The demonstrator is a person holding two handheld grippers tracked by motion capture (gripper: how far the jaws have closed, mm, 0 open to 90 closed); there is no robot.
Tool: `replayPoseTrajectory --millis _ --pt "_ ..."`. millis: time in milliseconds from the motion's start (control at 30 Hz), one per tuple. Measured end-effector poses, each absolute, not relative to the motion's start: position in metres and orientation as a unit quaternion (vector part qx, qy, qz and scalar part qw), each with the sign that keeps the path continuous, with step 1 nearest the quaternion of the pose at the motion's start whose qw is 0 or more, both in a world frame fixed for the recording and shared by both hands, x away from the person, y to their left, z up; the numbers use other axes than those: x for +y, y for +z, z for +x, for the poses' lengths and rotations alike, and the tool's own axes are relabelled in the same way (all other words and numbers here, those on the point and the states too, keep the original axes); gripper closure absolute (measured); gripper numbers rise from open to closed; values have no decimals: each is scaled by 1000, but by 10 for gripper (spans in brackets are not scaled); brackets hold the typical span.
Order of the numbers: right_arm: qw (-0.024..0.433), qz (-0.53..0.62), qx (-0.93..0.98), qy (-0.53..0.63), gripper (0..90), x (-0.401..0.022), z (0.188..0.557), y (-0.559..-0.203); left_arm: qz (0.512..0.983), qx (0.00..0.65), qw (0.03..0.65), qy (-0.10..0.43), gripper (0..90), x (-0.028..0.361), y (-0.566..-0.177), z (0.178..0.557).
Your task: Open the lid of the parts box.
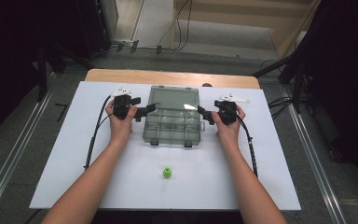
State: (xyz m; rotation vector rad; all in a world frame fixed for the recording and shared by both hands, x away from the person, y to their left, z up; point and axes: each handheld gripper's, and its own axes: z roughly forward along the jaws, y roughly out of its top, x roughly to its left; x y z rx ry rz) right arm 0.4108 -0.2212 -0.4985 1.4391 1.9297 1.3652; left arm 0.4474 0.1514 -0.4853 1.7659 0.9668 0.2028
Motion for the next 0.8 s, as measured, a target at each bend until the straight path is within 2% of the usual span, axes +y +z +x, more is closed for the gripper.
replayPoseTrajectory --millis 133,167,233,267,800 --pt "195 496 696 481 83 -221 402 -496 739 402 533 87 90 153 -483 440" --pt "194 487 701 484 0 -222 396 -495 739 399 536 87 89 154 -483 438" --pt "188 482 701 490 0 -223 391 -493 740 393 537 92 61 156 -481 433" --pt "188 481 701 491 0 -223 388 -492 742 387 540 89 0 156 -481 430" --pt "202 466 695 508 0 -239 346 -492 756 341 547 110 0 171 -473 383"
